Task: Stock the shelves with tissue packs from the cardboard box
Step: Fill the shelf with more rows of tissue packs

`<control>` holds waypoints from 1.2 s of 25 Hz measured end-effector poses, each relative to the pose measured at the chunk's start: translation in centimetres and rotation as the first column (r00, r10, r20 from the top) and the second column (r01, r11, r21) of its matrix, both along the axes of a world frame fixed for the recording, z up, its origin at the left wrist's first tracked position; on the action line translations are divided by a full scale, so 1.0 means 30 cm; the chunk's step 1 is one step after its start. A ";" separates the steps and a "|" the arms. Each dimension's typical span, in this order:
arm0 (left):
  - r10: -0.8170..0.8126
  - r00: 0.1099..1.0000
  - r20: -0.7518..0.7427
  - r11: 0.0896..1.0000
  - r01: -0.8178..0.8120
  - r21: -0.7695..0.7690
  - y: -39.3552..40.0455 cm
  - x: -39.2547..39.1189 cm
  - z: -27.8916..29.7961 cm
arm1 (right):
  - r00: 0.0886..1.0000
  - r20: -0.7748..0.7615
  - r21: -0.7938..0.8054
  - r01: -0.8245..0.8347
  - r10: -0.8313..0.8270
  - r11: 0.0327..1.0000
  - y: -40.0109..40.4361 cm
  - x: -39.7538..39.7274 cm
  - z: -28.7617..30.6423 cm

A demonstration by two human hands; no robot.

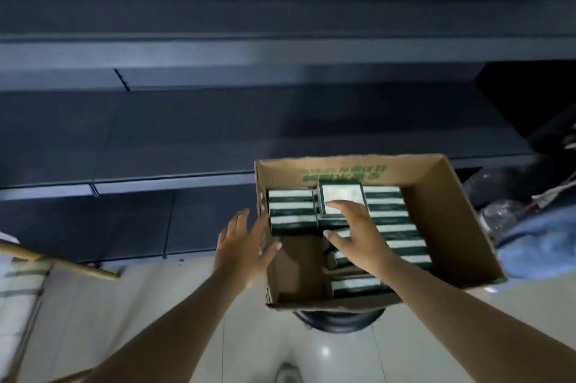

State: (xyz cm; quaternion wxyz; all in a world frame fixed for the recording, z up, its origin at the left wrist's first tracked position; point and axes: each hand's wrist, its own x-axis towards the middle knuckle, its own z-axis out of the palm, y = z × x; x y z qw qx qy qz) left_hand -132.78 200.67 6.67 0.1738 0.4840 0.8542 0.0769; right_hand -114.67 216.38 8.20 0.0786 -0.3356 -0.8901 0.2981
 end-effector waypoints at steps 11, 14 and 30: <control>0.089 0.948 0.307 0.937 -0.184 0.296 -0.017 0.012 -0.177 | 0.998 0.005 -0.184 -0.054 0.056 0.982 0.033 -0.158 -0.354; 0.096 0.938 0.334 0.931 -0.203 0.303 -0.014 0.020 -0.192 | 0.998 -0.021 -0.113 -0.068 0.066 0.991 0.037 -0.193 -0.402; 0.125 0.966 0.227 0.961 -0.175 0.215 -0.027 0.016 -0.167 | 0.988 -0.090 0.120 -0.114 0.125 0.986 0.041 -0.186 -0.364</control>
